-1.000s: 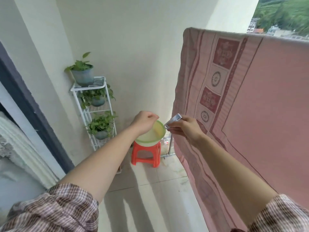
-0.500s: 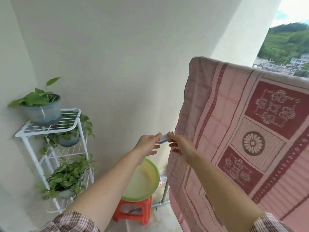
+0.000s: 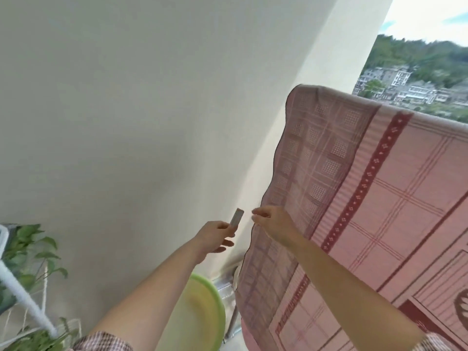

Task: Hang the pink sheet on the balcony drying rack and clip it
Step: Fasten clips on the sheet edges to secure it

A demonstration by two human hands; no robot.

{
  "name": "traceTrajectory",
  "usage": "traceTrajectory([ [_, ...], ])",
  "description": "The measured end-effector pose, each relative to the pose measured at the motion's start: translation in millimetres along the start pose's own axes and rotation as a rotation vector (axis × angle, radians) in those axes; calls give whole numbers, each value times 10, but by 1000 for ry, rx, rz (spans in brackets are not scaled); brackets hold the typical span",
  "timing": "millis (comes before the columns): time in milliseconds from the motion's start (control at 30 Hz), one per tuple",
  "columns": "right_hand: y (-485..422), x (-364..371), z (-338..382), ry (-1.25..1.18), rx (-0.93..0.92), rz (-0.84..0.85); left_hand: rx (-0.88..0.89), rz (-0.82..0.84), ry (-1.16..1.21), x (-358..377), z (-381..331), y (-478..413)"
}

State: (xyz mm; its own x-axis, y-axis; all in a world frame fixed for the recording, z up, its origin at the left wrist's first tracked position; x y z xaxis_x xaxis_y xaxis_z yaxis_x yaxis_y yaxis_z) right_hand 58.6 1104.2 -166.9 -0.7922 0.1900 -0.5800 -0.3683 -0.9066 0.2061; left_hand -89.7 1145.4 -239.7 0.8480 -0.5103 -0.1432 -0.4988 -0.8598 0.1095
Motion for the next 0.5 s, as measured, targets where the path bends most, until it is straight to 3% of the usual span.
traceTrajectory([
  [133,-252,-116,542,465,-208,-210,-28,-19,236,-124,0,-629],
  [267,-383,-48,1004,1205,-409,-260,-53,66,433,73,-116,-1069],
  [400,-589,-101,1105,1815,-287,-208,-72,116,530,409,-217,-1299],
  [500,-741,-190,1161,1976,-140,-138,-73,99,560,577,-243,-1413],
])
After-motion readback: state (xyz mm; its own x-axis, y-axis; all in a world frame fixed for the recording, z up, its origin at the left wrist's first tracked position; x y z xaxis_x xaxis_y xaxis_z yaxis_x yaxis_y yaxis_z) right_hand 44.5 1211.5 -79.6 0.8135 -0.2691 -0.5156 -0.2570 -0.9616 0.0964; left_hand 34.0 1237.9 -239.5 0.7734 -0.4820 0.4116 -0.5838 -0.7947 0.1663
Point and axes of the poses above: each hand's wrist, its own y-axis away from the middle knuckle, its own x-axis out of the palm, z = x × y, the point moved 8 cm from there along -y, towards the middle knuckle, and after that the axes turned 12 degrees about x, right-handed, at the moved point
